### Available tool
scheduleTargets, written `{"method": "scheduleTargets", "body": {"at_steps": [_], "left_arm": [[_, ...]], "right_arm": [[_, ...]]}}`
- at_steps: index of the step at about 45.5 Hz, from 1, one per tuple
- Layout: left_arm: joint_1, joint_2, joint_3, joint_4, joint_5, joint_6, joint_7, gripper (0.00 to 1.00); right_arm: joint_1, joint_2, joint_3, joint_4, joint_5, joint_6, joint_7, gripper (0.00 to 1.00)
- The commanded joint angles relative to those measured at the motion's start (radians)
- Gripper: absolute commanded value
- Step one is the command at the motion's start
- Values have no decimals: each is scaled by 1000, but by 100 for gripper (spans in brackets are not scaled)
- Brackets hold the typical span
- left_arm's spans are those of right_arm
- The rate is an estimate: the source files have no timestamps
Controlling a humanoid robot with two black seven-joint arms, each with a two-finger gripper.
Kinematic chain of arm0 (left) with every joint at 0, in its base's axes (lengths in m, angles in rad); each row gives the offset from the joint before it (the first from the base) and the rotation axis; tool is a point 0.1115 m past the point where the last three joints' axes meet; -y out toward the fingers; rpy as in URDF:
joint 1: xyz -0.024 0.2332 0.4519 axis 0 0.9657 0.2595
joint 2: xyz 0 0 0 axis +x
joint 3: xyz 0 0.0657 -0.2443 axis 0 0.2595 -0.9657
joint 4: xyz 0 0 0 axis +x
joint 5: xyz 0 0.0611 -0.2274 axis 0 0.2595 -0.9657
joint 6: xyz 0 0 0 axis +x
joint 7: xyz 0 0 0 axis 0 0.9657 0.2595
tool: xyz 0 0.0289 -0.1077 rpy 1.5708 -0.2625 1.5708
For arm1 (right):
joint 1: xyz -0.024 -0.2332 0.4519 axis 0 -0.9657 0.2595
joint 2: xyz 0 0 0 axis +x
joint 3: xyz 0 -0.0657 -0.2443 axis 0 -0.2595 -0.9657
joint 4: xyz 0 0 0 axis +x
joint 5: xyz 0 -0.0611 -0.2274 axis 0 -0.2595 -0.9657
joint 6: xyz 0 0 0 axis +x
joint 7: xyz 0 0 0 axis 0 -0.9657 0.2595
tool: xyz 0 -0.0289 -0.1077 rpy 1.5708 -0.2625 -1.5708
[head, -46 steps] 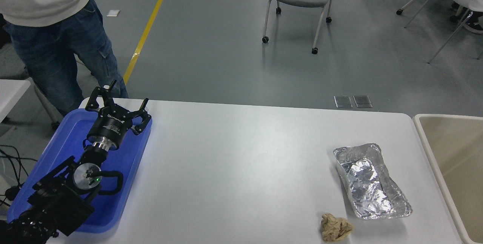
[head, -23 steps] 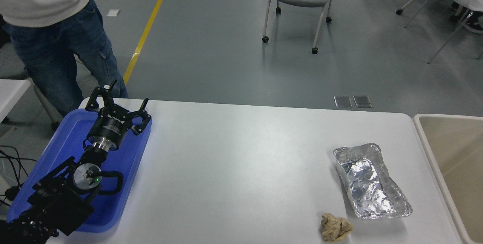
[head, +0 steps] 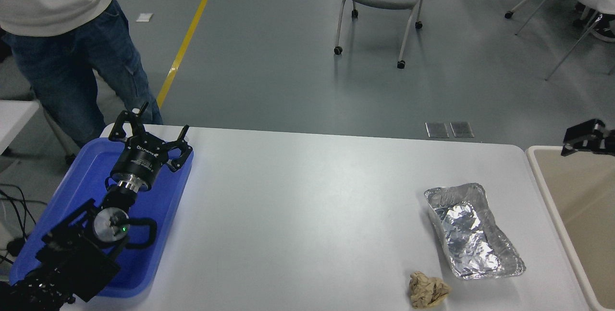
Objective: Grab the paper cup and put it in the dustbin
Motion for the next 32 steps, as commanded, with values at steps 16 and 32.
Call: {"method": "scheduleTargets", "body": {"at_steps": [16,32], "left_arm": [[0,0,0,0,0,0,0,100],[-1,0,-2,0,0,0,0,100]], "right_arm": [[307,366,119,175,-96,160,-2,100],[298,391,176,184,-96,160,-2,100]]}}
